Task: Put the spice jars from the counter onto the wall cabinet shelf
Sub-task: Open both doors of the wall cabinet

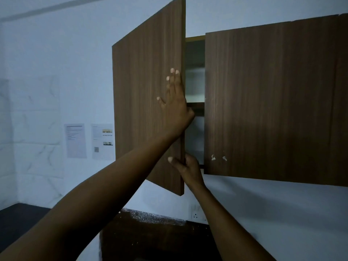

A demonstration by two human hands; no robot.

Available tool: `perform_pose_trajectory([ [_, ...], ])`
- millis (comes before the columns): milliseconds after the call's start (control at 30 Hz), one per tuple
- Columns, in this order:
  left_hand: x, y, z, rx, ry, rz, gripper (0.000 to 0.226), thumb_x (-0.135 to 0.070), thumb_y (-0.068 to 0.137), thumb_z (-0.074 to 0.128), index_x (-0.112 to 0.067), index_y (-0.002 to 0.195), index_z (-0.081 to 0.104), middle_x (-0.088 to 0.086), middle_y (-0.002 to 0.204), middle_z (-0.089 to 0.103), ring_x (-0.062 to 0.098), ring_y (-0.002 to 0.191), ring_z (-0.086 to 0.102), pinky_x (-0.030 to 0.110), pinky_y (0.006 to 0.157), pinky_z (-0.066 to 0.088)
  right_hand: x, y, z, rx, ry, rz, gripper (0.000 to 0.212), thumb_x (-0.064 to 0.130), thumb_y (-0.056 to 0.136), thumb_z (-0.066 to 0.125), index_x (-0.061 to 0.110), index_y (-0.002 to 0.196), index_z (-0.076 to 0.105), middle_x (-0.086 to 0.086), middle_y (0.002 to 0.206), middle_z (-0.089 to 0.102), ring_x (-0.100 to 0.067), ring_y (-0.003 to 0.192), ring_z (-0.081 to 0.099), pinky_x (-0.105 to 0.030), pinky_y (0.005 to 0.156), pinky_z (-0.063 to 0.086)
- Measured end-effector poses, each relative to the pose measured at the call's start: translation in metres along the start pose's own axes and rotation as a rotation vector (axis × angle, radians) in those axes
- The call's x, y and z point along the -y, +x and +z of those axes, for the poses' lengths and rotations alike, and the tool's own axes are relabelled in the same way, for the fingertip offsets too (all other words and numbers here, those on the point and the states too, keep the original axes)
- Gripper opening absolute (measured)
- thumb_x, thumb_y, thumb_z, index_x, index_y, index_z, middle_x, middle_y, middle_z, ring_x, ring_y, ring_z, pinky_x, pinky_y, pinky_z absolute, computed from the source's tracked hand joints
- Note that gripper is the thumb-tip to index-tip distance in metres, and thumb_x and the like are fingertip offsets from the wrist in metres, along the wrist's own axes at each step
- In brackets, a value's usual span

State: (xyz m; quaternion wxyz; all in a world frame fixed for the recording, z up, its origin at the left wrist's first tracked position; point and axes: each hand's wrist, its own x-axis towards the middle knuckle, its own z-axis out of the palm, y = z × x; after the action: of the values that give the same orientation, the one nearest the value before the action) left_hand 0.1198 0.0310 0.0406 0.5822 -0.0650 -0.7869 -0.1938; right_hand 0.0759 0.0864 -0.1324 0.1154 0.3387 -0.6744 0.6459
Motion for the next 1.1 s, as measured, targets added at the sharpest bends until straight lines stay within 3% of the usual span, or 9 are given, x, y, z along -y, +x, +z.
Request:
perform_pose_trajectory([
  [167, 0.009, -0.016, -0.062, -0.047, -0.042, 0.051, 0.097, 0.002, 0.086, 0.057, -0.005, 0.165, 0.001, 0.008, 0.175, 0.001, 0.028, 0.163, 0.005, 0.055, 0.129, 0.022, 0.052, 0.000, 0.030, 0.000, -0.127, -0.258, 0.029, 0.037, 0.086, 0.071, 0.015, 0.077, 0.055, 0.004, 0.058, 0.048, -0.009, 0.057, 0.052, -0.026, 0.057, 0.043],
  [233, 0.016, -0.023, -0.091, -0.098, -0.012, 0.068, 0.095, 0.000, 0.086, 0.058, -0.003, 0.165, 0.006, 0.011, 0.173, 0.012, 0.030, 0.160, 0.020, 0.037, 0.127, 0.033, 0.064, -0.012, 0.061, 0.035, -0.079, -0.267, 0.022, 0.026, 0.083, 0.070, 0.019, 0.090, 0.050, 0.013, 0.061, 0.043, -0.007, 0.056, 0.047, -0.021, 0.054, 0.037],
  [300, 0.029, -0.026, -0.122, -0.139, 0.007, 0.031, 0.094, 0.000, 0.082, 0.060, -0.007, 0.164, 0.013, 0.012, 0.163, 0.036, 0.032, 0.138, 0.053, 0.023, 0.101, 0.052, 0.079, -0.026, 0.098, 0.066, 0.029, -0.280, 0.046, 0.020, 0.076, 0.065, 0.023, 0.115, 0.040, 0.018, 0.077, 0.052, -0.007, 0.063, 0.054, -0.022, 0.053, 0.039],
  [367, 0.047, -0.029, -0.154, -0.187, 0.003, -0.025, 0.085, 0.000, 0.081, 0.060, -0.010, 0.158, 0.026, 0.009, 0.132, 0.062, 0.026, 0.095, 0.067, 0.017, 0.070, 0.052, 0.096, -0.036, 0.136, 0.126, 0.060, -0.312, 0.082, 0.014, 0.075, 0.060, 0.033, 0.146, 0.024, 0.010, 0.121, 0.062, -0.012, 0.092, 0.067, -0.028, 0.066, 0.052],
  [433, 0.069, -0.031, -0.189, -0.222, 0.021, -0.096, 0.071, -0.004, 0.081, 0.062, -0.010, 0.148, 0.039, 0.005, 0.111, 0.067, 0.018, 0.080, 0.065, 0.016, 0.060, 0.050, 0.112, -0.045, 0.176, 0.211, 0.033, -0.327, 0.103, 0.011, 0.079, 0.058, 0.035, 0.162, 0.001, 0.000, 0.163, 0.034, -0.024, 0.138, 0.052, -0.040, 0.100, 0.054],
  [533, 0.107, -0.033, -0.235, -0.264, 0.094, -0.193, 0.051, -0.010, 0.083, 0.068, -0.010, 0.131, 0.050, -0.004, 0.105, 0.063, 0.004, 0.077, 0.062, 0.011, 0.057, 0.052, 0.130, -0.054, 0.235, 0.183, -0.109, -0.400, 0.107, 0.016, 0.085, 0.057, 0.024, 0.163, -0.015, 0.005, 0.172, -0.014, -0.015, 0.161, -0.007, -0.045, 0.130, 0.016],
  [633, 0.144, -0.037, -0.274, -0.270, 0.092, -0.269, 0.045, -0.016, 0.087, 0.072, -0.011, 0.126, 0.051, -0.009, 0.112, 0.061, -0.003, 0.085, 0.062, -0.001, 0.057, 0.049, 0.144, -0.061, 0.294, 0.102, -0.231, -0.398, 0.110, 0.021, 0.085, 0.057, 0.018, 0.161, -0.022, -0.006, 0.170, -0.024, -0.023, 0.160, -0.018, -0.049, 0.131, 0.007],
  [900, 0.222, -0.038, -0.338, -0.294, 0.018, -0.426, 0.041, -0.025, 0.083, 0.075, -0.018, 0.120, 0.059, -0.004, 0.117, 0.072, 0.016, 0.104, 0.072, 0.043, 0.092, 0.063, 0.161, -0.057, 0.402, -0.023, -0.464, -0.312, 0.107, 0.032, 0.086, 0.062, 0.006, 0.163, -0.007, -0.030, 0.168, -0.008, -0.045, 0.158, 0.004, -0.061, 0.121, 0.026],
  [1100, 0.257, -0.034, -0.355, -0.280, -0.088, -0.466, 0.048, -0.023, 0.078, 0.077, -0.018, 0.123, 0.062, -0.004, 0.119, 0.074, 0.020, 0.108, 0.074, 0.050, 0.096, 0.062, 0.161, -0.049, 0.440, -0.068, -0.497, -0.252, 0.100, 0.031, 0.087, 0.057, 0.007, 0.164, -0.003, -0.031, 0.167, -0.006, -0.047, 0.158, 0.005, -0.064, 0.117, 0.025],
])
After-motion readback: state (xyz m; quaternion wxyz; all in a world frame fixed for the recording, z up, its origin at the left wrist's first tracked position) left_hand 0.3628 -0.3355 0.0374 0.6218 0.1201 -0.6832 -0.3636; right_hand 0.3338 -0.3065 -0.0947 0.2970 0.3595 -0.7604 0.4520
